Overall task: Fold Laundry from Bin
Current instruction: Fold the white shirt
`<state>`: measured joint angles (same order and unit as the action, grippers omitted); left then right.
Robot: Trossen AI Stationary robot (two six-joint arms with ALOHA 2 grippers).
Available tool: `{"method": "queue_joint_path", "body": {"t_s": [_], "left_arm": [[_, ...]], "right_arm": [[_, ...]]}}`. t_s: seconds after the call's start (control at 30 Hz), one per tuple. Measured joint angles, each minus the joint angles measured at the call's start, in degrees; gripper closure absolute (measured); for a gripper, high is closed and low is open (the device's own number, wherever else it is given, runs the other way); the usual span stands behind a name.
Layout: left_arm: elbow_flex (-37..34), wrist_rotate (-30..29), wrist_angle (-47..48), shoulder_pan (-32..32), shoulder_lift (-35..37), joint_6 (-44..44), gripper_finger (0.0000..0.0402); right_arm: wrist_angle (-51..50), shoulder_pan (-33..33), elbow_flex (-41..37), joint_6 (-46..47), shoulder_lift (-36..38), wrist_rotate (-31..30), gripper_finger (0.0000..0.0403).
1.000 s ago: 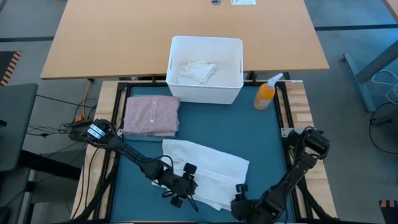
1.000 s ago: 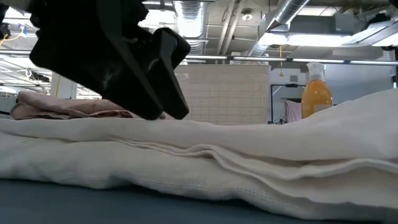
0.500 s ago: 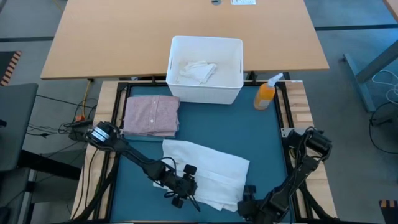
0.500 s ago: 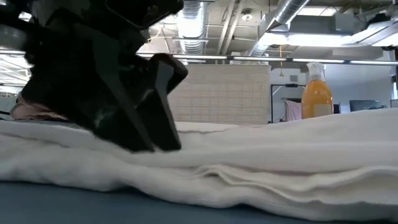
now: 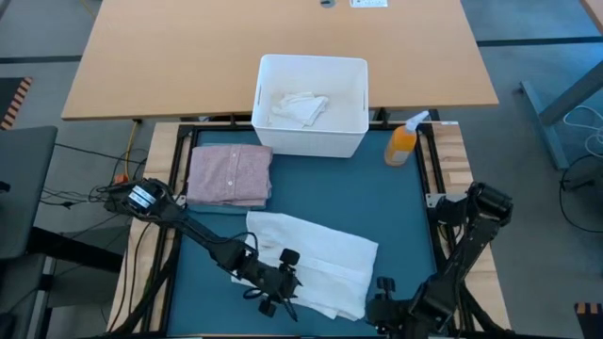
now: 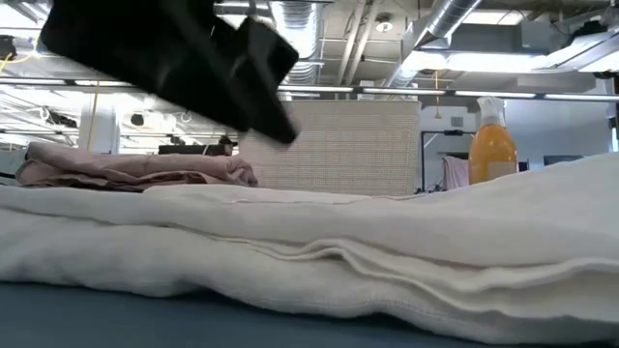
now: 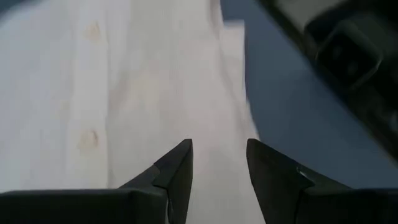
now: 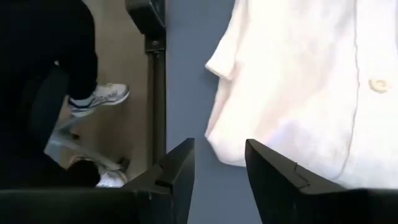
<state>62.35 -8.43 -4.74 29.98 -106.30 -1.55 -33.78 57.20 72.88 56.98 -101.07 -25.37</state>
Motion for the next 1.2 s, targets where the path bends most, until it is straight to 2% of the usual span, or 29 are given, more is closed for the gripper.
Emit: {"method": "queue_joint_path", "body": {"t_s": [0.1,0.2,0.3,0.5,0.6,0.8,0.97,1.2], "left_arm": [[0.0,-0.2,-8.0,0.0,0.1,1.8,0.0261],[1.0,0.1,-18.6,0.1,-2.7,8.7,0.0261],[6.6,-1.4,-19.3,-0.1,-7.0,14.1,0.0261],[27.7,-7.0,-4.1,-0.2,-18.8,16.5,0.0261],[37.7,-7.1,2.8,-0.2,-25.9,16.7,0.0261],[55.8,-7.8,16.0,0.6,-35.5,16.1,0.0261],[65.4,-14.7,24.6,2.4,-39.3,19.2,0.0261],[68.0,-14.4,27.0,2.6,-41.1,16.4,0.0261]], "right_arm": [[-0.2,0.2,0.0,-1.2,-0.7,-1.4,0.0237],[-1.6,0.2,0.0,-2.0,-1.3,-2.4,0.0237],[-3.7,0.0,0.0,-0.5,-1.1,-2.8,0.0237],[-5.4,3.1,0.0,7.5,-1.0,-3.0,0.0237],[-7.0,5.6,0.0,10.8,-1.1,-4.0,0.0237],[-11.3,10.8,0.0,17.6,-1.1,-12.6,0.0237],[-12.8,12.6,0.0,19.5,-1.1,-16.4,0.0237],[-13.0,12.4,0.0,19.1,-1.2,-17.1,0.0237]]}}
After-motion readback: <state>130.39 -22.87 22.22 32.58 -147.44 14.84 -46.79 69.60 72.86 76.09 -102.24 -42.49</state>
